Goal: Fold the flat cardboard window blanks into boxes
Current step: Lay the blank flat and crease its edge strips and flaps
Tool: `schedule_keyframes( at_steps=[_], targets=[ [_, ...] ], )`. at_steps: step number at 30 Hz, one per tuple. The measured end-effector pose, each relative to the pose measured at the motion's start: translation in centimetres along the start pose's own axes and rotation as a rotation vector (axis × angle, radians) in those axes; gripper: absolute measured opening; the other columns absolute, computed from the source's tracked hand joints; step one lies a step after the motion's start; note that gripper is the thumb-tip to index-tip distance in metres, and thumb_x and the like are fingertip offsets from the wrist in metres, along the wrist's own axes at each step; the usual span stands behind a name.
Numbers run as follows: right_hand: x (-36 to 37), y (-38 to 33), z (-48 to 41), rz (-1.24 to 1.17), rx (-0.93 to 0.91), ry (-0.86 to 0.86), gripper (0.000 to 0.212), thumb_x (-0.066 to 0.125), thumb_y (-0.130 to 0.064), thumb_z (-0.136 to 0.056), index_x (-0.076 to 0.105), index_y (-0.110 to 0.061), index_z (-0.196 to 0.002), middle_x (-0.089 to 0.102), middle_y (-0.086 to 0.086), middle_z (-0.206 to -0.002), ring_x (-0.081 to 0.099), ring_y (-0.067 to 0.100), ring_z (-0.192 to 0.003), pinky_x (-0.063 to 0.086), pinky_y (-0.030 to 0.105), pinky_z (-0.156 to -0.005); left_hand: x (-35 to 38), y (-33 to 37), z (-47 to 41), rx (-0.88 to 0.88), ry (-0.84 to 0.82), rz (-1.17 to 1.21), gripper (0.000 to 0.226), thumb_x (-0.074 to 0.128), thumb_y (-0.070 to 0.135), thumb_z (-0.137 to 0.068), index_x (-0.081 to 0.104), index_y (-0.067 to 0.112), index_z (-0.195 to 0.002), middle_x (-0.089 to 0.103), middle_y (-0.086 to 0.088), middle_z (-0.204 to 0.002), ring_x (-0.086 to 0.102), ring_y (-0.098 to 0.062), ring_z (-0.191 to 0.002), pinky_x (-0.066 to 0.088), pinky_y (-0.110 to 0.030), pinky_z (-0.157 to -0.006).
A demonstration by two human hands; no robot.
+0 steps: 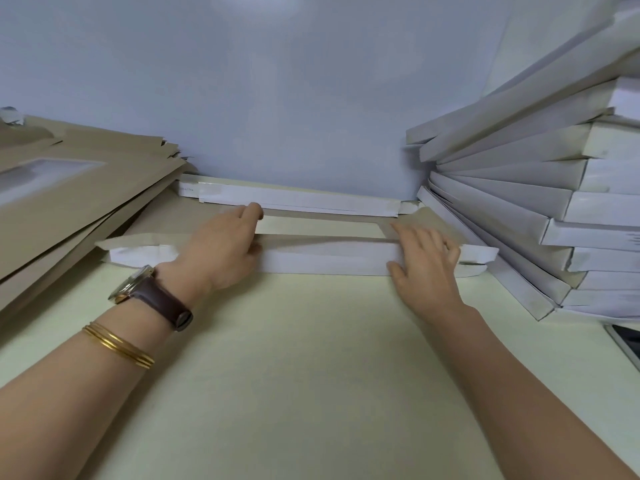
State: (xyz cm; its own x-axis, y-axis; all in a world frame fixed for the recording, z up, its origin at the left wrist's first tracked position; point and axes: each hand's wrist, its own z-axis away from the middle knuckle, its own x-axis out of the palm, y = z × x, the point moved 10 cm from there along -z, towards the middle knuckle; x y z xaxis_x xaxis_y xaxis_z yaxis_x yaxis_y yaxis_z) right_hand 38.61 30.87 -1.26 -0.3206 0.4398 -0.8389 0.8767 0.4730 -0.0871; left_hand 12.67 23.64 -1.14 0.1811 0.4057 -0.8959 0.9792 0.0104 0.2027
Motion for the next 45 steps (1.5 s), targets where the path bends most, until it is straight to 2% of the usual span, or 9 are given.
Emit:
schedule_keyframes(
  at_steps=[3, 6, 9, 12, 15, 17, 22, 34, 45],
  targets=[
    [-0.4, -0.1, -0.3, -0.049, 0.018, 0.056, 0.06, 0.067, -0.012, -0.083, 0.043, -0.014, -0.139, 0.043, 0.01, -0.136, 0.032, 0.028, -0.128, 0.024, 0.039, -0.105, -1.7, 0.7, 0.6, 0.085, 0.239, -0.072, 0.037, 0.063, 0.01, -0.078, 0.048, 0.006, -0.111, 0.053, -0.012, -0.105, 0.045, -0.034, -0.101, 0.029, -0.036, -0.081],
    [-0.1, -1.0, -0.3, -0.104, -0.012, 0.032, 0.059, 0.064, -0.008, -0.085, 0.042, -0.011, -0.139, 0.039, 0.011, -0.14, 0.033, 0.029, -0.128, 0.03, 0.037, -0.106, -1.8, 0.7, 0.7, 0.088, 0.304, -0.148, 0.043, 0.066, -0.004, -0.062, 0.053, 0.002, -0.102, 0.051, -0.015, -0.101, 0.045, -0.038, -0.102, 0.029, -0.043, -0.093],
    [1.4, -1.7, -0.1, -0.142, -0.032, -0.088, 0.056, 0.053, -0.016, -0.094, 0.032, -0.012, -0.146, 0.036, 0.01, -0.146, 0.034, 0.029, -0.132, 0.032, 0.041, -0.108, -0.9, 0.7, 0.5, 0.113, 0.249, -0.172, 0.045, 0.059, -0.01, -0.058, 0.057, 0.0, -0.102, 0.054, -0.017, -0.101, 0.049, -0.04, -0.099, 0.034, -0.043, -0.086],
    [3.7, -1.7, 0.2, -0.094, -0.021, -0.256, 0.056, 0.035, -0.033, -0.102, 0.019, -0.016, -0.153, 0.024, 0.008, -0.157, 0.019, 0.025, -0.145, 0.019, 0.041, -0.117, 1.0, 0.6, 0.2, 0.155, 0.141, -0.207, 0.048, 0.054, -0.006, -0.07, 0.058, -0.001, -0.118, 0.056, -0.02, -0.12, 0.047, -0.04, -0.119, 0.031, -0.049, -0.102],
    [5.4, -2.1, 0.3, -0.038, -0.036, -0.378, 0.057, 0.022, -0.045, -0.103, 0.012, -0.024, -0.155, 0.011, 0.002, -0.162, 0.0, 0.018, -0.15, 0.002, 0.041, -0.121, 4.0, -0.5, 0.0, 0.084, -0.042, -0.199, 0.048, 0.038, 0.023, -0.099, 0.036, 0.014, -0.146, 0.032, -0.007, -0.153, 0.021, -0.027, -0.144, 0.011, -0.045, -0.118],
    [6.1, -3.4, 0.0, -0.041, -0.072, -0.432, 0.059, 0.016, -0.05, -0.102, 0.01, -0.027, -0.155, 0.006, 0.001, -0.163, -0.005, 0.016, -0.149, -0.004, 0.041, -0.121, 5.6, -1.1, 0.0, 0.04, -0.137, -0.199, 0.054, 0.022, 0.039, -0.103, 0.016, 0.022, -0.154, 0.017, 0.001, -0.16, 0.008, -0.021, -0.148, 0.004, -0.042, -0.119],
    [8.4, -8.4, -0.9, -0.078, -0.169, -0.528, 0.063, 0.012, -0.057, -0.099, 0.005, -0.029, -0.155, 0.0, -0.005, -0.163, -0.01, 0.013, -0.149, -0.009, 0.041, -0.12, 7.3, -1.2, -0.5, -0.009, -0.272, -0.164, 0.059, 0.011, 0.052, -0.1, -0.001, 0.031, -0.154, 0.003, 0.006, -0.162, -0.002, -0.018, -0.149, 0.0, -0.043, -0.12],
    [12.1, -11.3, -0.2, -0.13, -0.196, -0.667, 0.064, 0.006, -0.062, -0.097, 0.001, -0.035, -0.154, -0.004, -0.01, -0.162, -0.009, 0.012, -0.149, -0.007, 0.044, -0.12, 9.8, -1.5, 0.0, -0.079, -0.487, -0.102, 0.058, 0.002, 0.067, -0.091, -0.004, 0.052, -0.147, -0.006, 0.013, -0.161, -0.01, -0.02, -0.149, -0.006, -0.052, -0.117],
    [11.4, -1.7, 0.2, -0.141, 0.005, -0.723, 0.075, 0.01, -0.063, -0.097, -0.002, -0.018, -0.155, -0.009, -0.004, -0.162, -0.011, 0.011, -0.148, -0.006, 0.03, -0.119, 9.6, -2.9, 0.2, -0.053, -0.484, -0.114, 0.057, 0.008, 0.05, -0.101, -0.005, 0.032, -0.153, -0.007, 0.001, -0.162, -0.007, -0.018, -0.149, 0.0, -0.037, -0.12]
  ],
)
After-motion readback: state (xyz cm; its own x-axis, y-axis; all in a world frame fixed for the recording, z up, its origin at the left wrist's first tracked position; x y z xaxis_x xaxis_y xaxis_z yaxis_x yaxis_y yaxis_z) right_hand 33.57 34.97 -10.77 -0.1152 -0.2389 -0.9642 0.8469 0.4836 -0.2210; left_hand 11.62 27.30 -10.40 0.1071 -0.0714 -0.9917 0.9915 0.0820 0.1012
